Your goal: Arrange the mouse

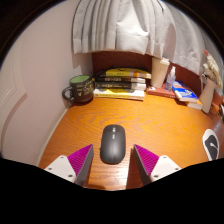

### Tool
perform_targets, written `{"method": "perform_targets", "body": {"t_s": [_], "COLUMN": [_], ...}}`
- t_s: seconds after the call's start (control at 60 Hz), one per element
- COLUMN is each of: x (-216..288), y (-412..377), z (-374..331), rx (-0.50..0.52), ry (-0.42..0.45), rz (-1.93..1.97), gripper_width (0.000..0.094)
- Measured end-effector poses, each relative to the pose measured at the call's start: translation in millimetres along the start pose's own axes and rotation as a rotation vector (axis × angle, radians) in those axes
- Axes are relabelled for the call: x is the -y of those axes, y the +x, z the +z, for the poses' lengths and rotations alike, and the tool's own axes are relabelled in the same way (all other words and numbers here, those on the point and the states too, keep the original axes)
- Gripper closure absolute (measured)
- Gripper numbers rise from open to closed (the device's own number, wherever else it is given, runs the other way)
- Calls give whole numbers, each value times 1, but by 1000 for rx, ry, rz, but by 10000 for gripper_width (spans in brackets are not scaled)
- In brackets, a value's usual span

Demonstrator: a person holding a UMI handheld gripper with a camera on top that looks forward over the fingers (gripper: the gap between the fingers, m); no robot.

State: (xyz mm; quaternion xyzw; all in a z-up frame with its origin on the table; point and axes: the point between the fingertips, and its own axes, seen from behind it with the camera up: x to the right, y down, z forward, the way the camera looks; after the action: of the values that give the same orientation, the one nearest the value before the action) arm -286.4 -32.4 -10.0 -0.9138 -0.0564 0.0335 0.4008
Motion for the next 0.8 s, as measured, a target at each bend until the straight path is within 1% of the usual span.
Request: {"method": "perform_targets", "body": {"t_s": [0.117, 0.167, 0.283, 0.333, 0.367, 0.433, 0.483, 0.5, 0.6, 0.7, 0.75, 0.8], "x": [15, 18, 22, 23, 22, 22, 21, 22, 21, 27, 44, 67], "y": [1, 3, 4, 4, 4, 5, 5, 5, 4, 3, 11, 24], "z": [21, 26, 31, 32, 32, 32, 32, 32, 33, 23, 8, -14], "rx": [-30, -42, -47, -47, -48, -46, -41, -38, -14, 49, 67, 81], "ry": [-2, -7, -5, -2, -4, -16, -35, -38, -60, -88, -61, -16], "rz": [28, 37, 39, 42, 41, 44, 37, 33, 25, 24, 3, -10], "gripper_width": [190, 228, 350, 444, 458, 520, 535, 566, 568, 564, 565, 565]}}
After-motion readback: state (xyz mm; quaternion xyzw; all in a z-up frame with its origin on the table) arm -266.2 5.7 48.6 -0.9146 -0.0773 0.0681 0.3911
